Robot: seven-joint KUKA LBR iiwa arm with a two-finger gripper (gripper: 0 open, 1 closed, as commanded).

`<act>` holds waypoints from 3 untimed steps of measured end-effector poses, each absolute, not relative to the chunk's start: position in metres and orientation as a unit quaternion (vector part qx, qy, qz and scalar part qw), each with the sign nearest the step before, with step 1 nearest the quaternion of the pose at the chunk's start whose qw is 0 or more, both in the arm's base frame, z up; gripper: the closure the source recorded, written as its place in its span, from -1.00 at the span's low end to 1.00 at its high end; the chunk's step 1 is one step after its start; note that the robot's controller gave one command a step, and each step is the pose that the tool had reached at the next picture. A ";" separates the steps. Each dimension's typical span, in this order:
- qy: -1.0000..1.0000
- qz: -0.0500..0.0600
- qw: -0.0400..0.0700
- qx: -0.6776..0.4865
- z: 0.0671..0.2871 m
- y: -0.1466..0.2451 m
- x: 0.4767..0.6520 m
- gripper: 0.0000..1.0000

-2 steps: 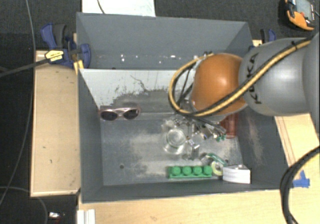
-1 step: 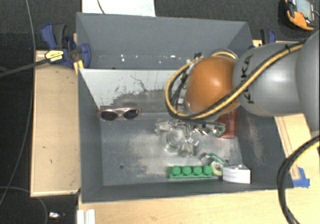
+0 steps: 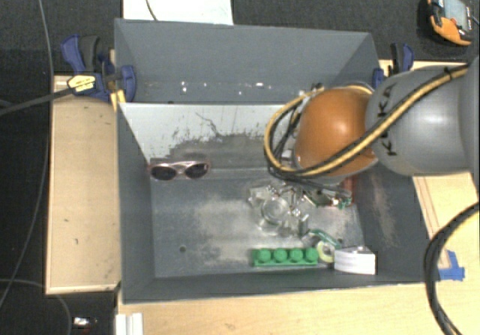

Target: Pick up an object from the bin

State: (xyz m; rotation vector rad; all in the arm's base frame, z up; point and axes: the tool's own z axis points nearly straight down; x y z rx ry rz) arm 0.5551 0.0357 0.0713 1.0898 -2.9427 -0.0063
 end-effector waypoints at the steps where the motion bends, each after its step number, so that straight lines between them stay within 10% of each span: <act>1: -0.938 -0.002 0.002 0.347 0.071 0.036 0.555 1.00; 3: -0.939 -0.002 0.000 0.345 0.078 0.036 0.555 1.00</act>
Offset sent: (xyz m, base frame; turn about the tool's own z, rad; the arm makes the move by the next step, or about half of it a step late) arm 0.0000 -0.0001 0.0006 0.0008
